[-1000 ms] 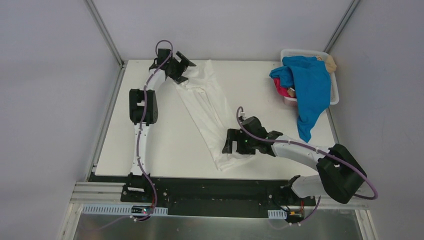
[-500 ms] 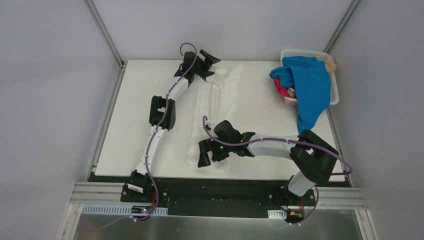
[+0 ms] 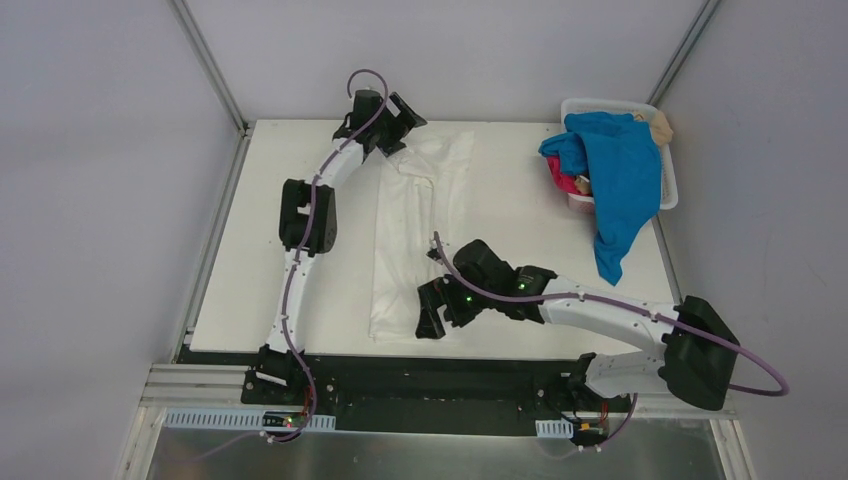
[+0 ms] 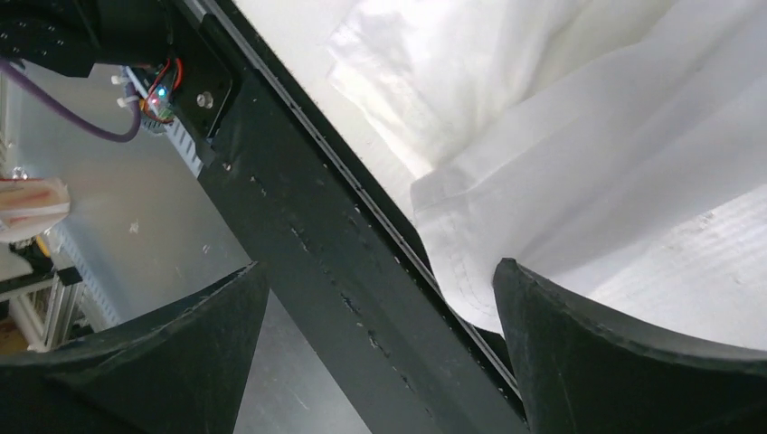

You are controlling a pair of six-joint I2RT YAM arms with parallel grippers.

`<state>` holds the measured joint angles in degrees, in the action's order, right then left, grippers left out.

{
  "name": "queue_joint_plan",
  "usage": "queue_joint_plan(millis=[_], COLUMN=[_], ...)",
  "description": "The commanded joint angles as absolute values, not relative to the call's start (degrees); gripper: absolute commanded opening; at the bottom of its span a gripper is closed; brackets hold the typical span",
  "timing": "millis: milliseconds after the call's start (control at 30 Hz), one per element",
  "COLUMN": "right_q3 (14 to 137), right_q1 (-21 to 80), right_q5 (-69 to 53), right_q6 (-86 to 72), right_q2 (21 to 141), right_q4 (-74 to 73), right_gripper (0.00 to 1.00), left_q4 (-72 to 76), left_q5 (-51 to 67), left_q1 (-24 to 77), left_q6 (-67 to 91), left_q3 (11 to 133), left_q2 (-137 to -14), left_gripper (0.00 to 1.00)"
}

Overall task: Fold and stack the t-shirts
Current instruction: Rotate the tshirt 90 degrees, then grab the bottom of the folded rectangular tshirt with both arms

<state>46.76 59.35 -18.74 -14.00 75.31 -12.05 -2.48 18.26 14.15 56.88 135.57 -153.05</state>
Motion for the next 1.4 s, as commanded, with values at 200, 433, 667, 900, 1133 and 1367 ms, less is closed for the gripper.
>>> queue_joint_plan(millis=[200,433,667,900,1133,1367], right_q3=[43.6,42.3,39.5,34.1,30.7,28.6], right_q1=[59.7,59.8,59.3,57.2,56.5,56.4], right_q5=[-13.8,-4.5,4.7,1.7,0.5,-4.8], right_q6=[-20.4,-25.8,-35.1,-40.9,-43.7,-45.9], right_q2=[69.3,66.2,64.0,64.1,64.9,67.7], right_q4=[-18.0,-18.8,-21.7,-15.5,-12.1,-8.9], right_gripper=[0.98,0.99,0.99,0.99,0.95,0.74], left_q4=[-11.8,-16.7,-17.8,-19.2,-22.0,-22.3], left_q5=[18.4,23.2,14.4,-1.3,7.2,13.9], left_q1=[13.3,13.3,15.6,24.1,30.1,33.6], left_q6=[41.6,39.6,36.0,43.7,49.7,54.9], left_q3=[128.4,124.6,90.6,53.3,34.8,25.1], left_q2=[-134.0,-129.9,-102.2,-72.5,-56.4,-54.5], left_gripper=[0.99,0.99,0.99,0.99,0.99,0.85])
